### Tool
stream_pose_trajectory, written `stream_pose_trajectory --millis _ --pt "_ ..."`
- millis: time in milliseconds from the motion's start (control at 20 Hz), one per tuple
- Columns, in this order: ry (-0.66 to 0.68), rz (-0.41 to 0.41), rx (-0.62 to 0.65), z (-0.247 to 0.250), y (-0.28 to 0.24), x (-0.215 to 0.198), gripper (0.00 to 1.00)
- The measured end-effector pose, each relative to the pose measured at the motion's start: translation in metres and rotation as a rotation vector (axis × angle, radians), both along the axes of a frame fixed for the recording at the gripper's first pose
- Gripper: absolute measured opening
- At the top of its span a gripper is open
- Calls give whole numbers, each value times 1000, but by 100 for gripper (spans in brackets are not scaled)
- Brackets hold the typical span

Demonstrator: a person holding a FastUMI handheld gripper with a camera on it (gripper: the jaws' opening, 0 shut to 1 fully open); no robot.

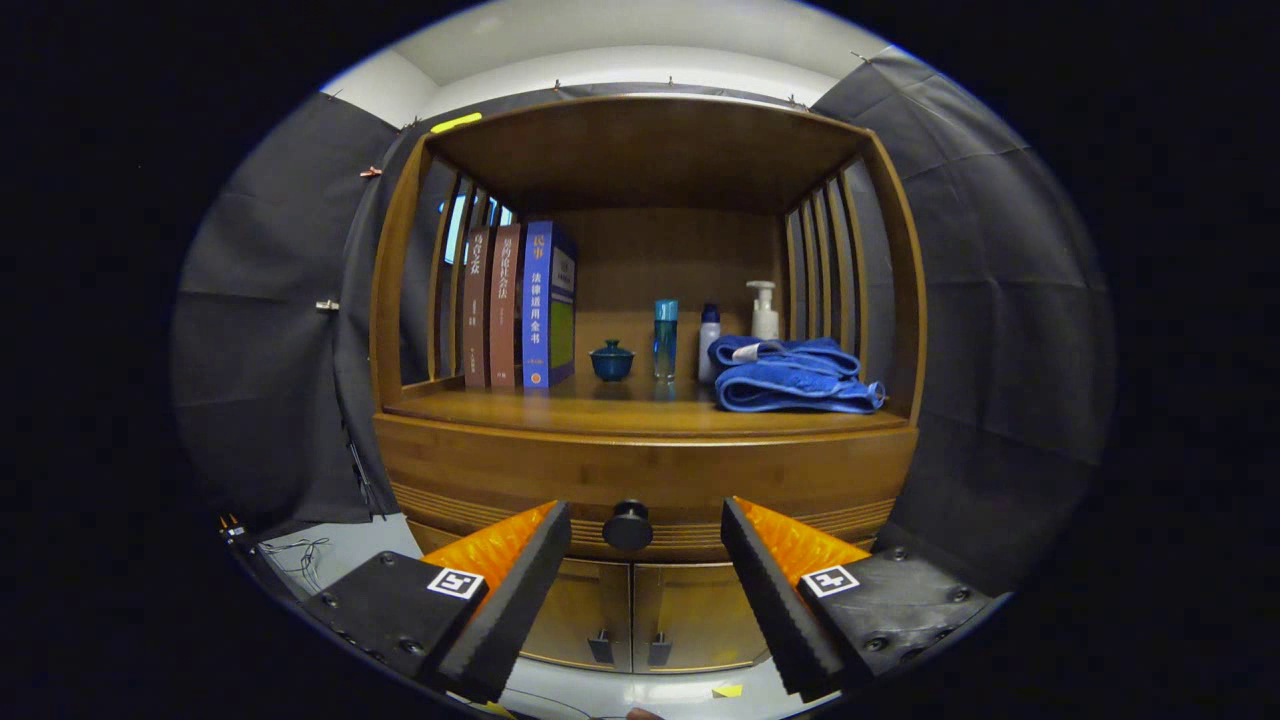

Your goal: Pull open the drawer, take out the items inside it, and place them on the countertop above the cabinet.

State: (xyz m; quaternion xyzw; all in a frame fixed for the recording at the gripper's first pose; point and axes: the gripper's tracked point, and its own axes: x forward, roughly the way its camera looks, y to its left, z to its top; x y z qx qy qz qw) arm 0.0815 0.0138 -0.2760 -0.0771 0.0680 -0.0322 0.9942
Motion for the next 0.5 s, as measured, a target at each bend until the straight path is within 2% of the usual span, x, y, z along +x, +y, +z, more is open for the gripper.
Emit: stream_pose_trajectory --millis 150,350,450,500 --pt "51 4 26 -21 1 18 100" --pt "55 -11 32 -27 0 38 100" --pt "90 -34 36 -38 -6 55 94" --pt "95 -38 48 -42 -8 60 86"
